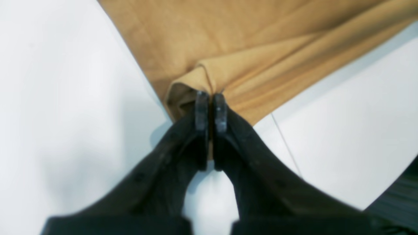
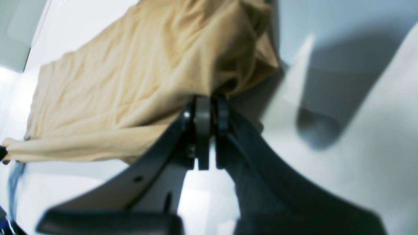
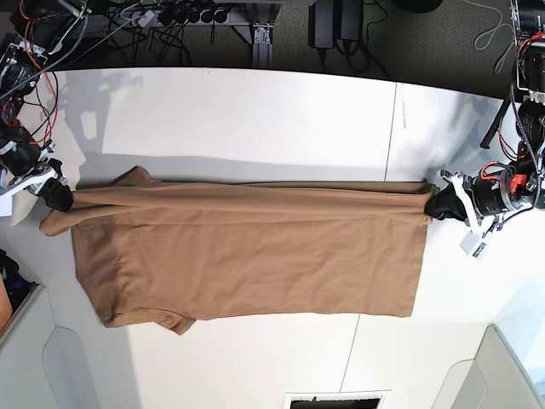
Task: Layout the t-shirt on the table in an organized manner, then fold the t-shirt properly
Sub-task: 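Lift the shirt edge with both grippers and fold it over the body, then lower the folded edge with both grippers and release it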
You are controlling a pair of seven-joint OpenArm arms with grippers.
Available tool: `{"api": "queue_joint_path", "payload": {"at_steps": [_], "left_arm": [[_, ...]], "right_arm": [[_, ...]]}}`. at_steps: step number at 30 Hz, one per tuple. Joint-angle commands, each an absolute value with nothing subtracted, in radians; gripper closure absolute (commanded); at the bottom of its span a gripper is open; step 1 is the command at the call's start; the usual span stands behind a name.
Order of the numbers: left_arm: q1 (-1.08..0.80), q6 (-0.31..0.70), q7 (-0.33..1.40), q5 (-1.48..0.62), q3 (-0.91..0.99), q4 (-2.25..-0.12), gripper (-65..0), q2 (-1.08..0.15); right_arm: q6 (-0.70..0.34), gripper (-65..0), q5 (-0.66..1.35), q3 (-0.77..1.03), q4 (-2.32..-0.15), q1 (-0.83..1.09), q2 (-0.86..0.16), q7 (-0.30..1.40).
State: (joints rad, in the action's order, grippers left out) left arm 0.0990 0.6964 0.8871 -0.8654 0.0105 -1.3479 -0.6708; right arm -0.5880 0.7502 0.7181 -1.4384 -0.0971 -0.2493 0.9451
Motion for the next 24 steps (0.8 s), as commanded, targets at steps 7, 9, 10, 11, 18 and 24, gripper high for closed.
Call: {"api": "queue_joint_path", "payload": {"at_steps": [7,9,10,11,18,24], "left_arm": [[0.172,0.698,0.833,-0.870,-0.071,-1.269,-2.9,-0.695],[0.172,0.698,0.831,-0.870,-0.073,-1.259,-12.6,-0.692],[0.172,0.698,0.831,-0.870,-0.073,-1.256,-18.0,-0.692],[0.172,0.698,0.830,-0.871,-0.073,-1.254,-23.0,-0.693],[0.172,0.698,0.835,-0.871,-0.073,-1.254,-29.0,-0.693],[0.173,0.698,0.834,-0.894,-0.056,-1.283,-29.0,-0.696]], "right_arm": [[-0.589,-0.1,0.762,0.724,-1.352,-0.183,-0.268,0.915],[-0.587,-17.5,0.762,0.724,-1.345,-0.182,-0.267,0.921],[-0.587,-24.1,0.762,0.724,-1.345,-0.182,-0.266,0.924],[-0.587,-28.2,0.763,0.725,-1.345,-0.182,-0.266,0.925],[-0.582,-29.1,0.780,0.756,-1.398,-0.182,-0.266,0.954],[-0.583,-29.0,0.815,0.810,-1.525,-0.182,-0.267,1.010]]}}
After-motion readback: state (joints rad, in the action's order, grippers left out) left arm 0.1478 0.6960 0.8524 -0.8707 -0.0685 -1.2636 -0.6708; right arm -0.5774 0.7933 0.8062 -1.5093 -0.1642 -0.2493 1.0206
